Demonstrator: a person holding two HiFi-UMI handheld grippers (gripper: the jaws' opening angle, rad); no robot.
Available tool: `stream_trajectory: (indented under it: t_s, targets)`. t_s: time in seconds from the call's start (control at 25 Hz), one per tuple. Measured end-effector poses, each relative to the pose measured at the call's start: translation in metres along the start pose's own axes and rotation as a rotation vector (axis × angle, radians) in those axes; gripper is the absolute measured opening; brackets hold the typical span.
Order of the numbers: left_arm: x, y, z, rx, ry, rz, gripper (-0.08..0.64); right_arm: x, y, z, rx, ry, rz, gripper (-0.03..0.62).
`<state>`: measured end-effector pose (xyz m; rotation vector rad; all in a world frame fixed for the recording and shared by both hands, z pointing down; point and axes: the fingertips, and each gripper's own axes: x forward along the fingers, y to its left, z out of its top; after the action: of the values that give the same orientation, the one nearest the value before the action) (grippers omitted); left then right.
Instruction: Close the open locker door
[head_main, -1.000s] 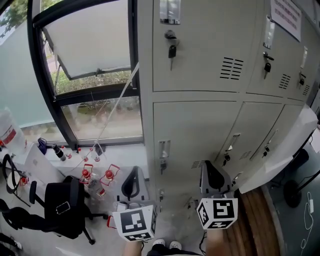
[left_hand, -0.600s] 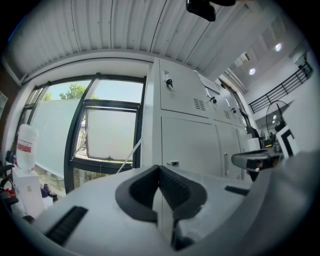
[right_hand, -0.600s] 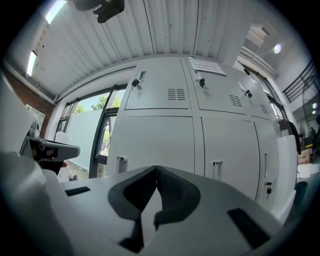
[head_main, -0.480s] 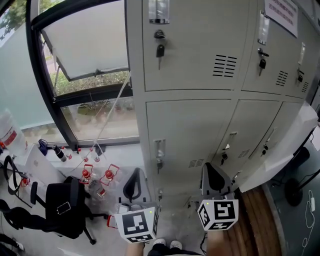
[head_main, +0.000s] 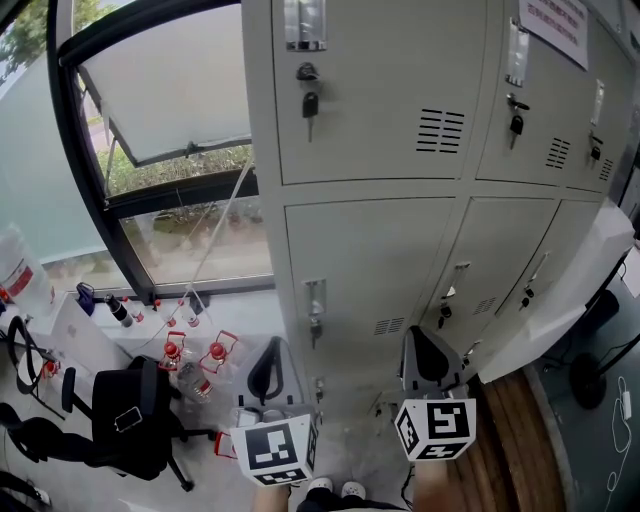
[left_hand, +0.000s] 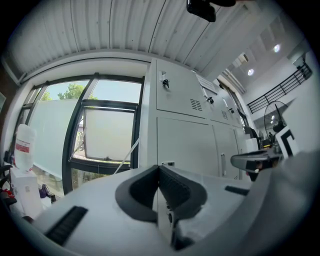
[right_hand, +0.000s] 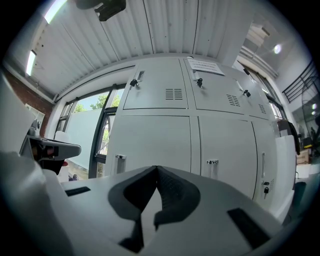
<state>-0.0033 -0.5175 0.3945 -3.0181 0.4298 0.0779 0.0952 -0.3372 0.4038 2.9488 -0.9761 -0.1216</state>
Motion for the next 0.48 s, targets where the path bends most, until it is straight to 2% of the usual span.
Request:
stream_trajectory:
  t_s: [0.48]
  targets:
    - [-0.0027, -0.0050, 0.0008, -0.002, 0.002, -0.016, 0.002, -0.0027, -0.0022, 0.0012, -0.008, 0.005, -0.005, 0.018]
